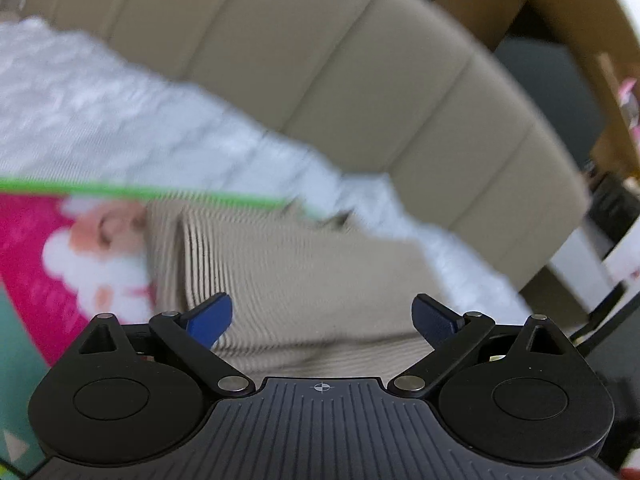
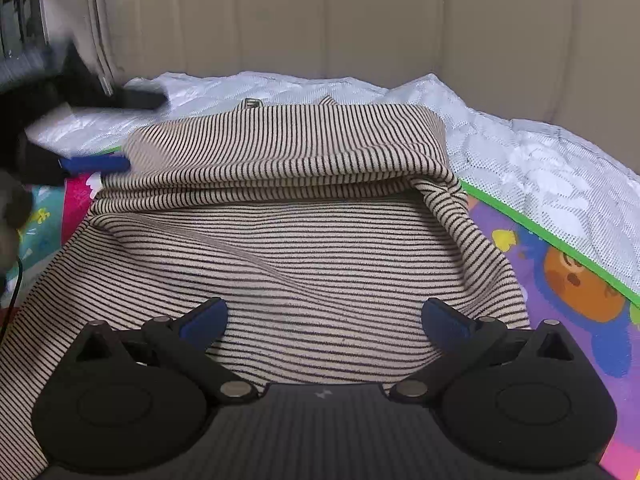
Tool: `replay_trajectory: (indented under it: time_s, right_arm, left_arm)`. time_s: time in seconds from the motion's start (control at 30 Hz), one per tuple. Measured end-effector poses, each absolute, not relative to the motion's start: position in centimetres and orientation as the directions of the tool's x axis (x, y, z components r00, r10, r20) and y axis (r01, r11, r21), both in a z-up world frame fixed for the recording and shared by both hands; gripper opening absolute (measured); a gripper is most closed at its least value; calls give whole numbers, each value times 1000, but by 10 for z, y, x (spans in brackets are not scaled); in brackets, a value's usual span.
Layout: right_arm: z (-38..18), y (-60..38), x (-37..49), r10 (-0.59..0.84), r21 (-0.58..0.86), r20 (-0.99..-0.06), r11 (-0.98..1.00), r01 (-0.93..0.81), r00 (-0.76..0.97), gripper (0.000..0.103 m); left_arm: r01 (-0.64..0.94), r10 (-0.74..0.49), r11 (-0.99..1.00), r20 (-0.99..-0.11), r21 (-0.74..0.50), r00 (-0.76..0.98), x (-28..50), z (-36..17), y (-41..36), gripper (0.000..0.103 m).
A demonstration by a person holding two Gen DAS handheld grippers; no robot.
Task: Fold clothes
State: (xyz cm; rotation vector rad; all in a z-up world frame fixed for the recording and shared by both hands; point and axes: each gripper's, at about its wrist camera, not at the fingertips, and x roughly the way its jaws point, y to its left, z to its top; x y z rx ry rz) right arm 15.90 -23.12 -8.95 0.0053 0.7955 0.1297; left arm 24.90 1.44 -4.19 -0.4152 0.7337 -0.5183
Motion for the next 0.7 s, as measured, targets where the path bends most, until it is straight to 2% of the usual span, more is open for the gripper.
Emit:
replay_trajectory:
  time_s: [0.17, 0.47, 0.7]
  right_arm:
    - [-88, -232, 161, 125, 56, -726, 991, -123, 676, 103]
    - [-69, -233, 158, 150, 51, -734, 985, -168, 662, 103]
    - [-20, -258, 192, 90, 92, -567, 995, -46, 819, 103]
  left_arm:
    - [288, -560, 816, -557, -502, 614, 253, -47, 11, 99]
    - [298, -552, 825, -568, -481, 610, 247, -50, 11, 99]
    - [289, -550, 826, -575, -485, 606, 249, -49, 12, 99]
